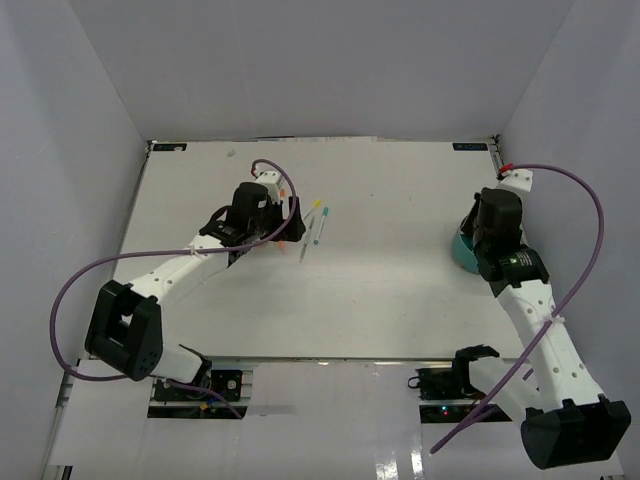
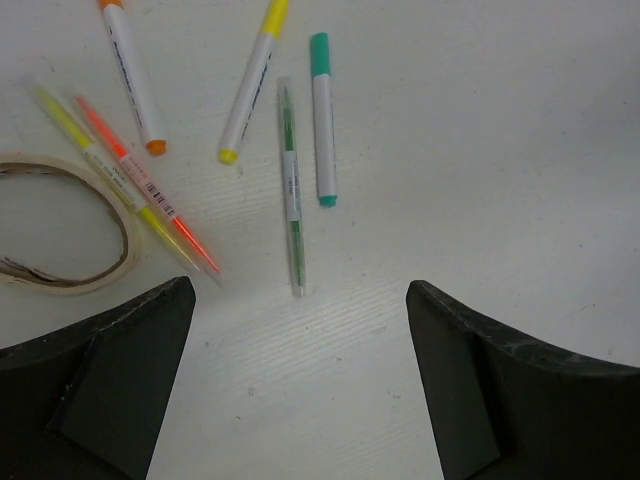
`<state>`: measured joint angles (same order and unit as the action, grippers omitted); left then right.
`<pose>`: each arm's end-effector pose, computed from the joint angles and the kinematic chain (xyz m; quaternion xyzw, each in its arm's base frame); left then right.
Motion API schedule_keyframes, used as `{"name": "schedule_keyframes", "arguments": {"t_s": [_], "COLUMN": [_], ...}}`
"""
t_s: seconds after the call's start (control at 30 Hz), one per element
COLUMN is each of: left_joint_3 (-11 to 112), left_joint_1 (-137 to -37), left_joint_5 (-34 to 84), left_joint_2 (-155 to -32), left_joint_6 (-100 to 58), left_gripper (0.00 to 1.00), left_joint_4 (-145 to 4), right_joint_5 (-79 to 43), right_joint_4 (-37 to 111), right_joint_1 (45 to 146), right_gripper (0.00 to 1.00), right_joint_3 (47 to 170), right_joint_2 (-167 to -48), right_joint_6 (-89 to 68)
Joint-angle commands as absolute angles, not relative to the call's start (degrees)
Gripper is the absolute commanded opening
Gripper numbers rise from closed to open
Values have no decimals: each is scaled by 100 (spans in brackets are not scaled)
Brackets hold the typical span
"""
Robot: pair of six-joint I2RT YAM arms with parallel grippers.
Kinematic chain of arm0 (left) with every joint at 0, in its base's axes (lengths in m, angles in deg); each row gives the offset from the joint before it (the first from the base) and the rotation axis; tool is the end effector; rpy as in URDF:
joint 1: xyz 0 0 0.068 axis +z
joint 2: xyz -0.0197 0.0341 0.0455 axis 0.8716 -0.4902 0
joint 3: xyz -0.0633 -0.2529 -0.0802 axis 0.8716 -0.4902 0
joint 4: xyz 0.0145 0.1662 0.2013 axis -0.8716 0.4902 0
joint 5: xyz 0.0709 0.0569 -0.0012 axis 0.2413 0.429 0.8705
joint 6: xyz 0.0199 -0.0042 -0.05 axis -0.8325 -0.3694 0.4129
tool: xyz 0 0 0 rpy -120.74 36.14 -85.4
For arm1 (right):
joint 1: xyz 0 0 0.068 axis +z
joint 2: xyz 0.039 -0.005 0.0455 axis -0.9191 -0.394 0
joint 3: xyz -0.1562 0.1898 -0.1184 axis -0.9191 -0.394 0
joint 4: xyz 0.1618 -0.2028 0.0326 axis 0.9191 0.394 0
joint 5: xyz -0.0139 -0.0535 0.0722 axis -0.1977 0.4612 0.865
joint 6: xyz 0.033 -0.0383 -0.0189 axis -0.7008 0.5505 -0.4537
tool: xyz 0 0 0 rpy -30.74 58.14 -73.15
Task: Sort the stationery into containers
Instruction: Place the pen in the storage box.
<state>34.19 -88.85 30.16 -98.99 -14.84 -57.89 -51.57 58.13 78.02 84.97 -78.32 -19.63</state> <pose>0.2770 -0.1505 0.2575 0.0929 0.8875 -0.1961 0.4065 0.1989 0.0234 0.3434 0.1610 0.7984 -0.0536 0.5778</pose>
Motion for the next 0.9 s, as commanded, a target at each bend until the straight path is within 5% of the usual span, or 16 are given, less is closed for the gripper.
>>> {"name": "schedule_keyframes", "arguments": {"t_s": [0.0,0.67,0.87], "left_joint_3": [3370,3353,3353], "left_joint_1": [-8965,-8921,-8921], "left_joint_5": [3157,3449,3369], "left_joint_2": [-9451,-9495,-9521], "left_joint_6": [-1416,-1381,-1355], "left_gripper": [98,98,98], "left_joint_4": [-5646,-5576,-5584], "right_joint_5": [-5746,-5289,-5262], "right_joint_4": [5607,3401,3040], "right_joint_1": [7586,7031,6952], "right_gripper": [8,8,35], "right_joint_3": [8704,7219,6964], "right_joint_2": [-8008,-8940,-9019], "right_joint_6": [-1917,-2278,-2260]}}
